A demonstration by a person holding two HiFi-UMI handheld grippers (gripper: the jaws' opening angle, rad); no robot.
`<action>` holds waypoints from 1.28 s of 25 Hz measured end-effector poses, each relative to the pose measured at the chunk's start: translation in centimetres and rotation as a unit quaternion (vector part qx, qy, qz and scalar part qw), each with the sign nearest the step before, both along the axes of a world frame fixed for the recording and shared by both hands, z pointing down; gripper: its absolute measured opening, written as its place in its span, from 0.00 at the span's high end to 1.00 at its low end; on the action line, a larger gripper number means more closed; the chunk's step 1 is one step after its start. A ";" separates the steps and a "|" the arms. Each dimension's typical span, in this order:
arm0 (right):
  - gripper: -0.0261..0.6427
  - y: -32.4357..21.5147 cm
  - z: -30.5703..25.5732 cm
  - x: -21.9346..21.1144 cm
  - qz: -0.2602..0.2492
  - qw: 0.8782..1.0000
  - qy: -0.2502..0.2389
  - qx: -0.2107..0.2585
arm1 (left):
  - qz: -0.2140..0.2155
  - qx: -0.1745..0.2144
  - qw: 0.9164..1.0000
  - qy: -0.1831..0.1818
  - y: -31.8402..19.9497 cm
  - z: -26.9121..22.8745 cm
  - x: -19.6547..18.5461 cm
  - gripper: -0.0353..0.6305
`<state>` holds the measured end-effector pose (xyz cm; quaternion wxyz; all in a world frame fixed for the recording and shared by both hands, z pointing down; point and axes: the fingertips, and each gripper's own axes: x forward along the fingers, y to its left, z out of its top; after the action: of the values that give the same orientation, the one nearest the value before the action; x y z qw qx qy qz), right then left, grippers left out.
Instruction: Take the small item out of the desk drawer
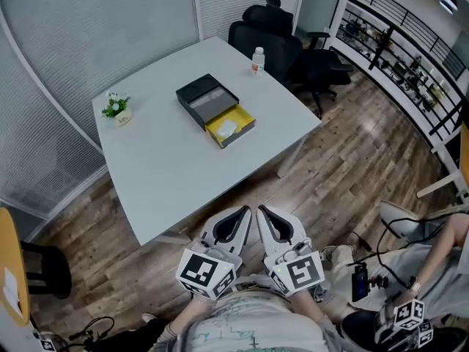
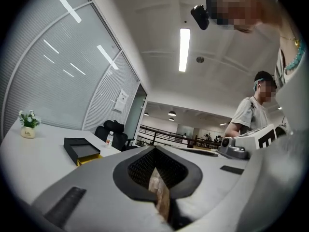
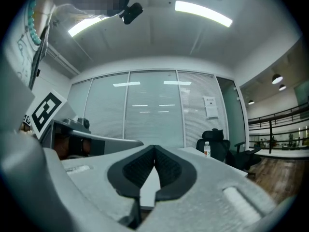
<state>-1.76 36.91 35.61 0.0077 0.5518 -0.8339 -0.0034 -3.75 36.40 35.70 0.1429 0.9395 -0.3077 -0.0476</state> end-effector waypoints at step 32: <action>0.96 -17.2 1.6 -3.8 0.064 0.998 0.001 -0.026 | 0.049 -0.018 0.999 -0.009 -18.0 0.8 -4.4 0.95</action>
<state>-5.59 19.73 37.21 0.0234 0.6035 -0.7968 0.0185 -8.19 18.39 36.52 0.1591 0.9512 -0.2631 -0.0267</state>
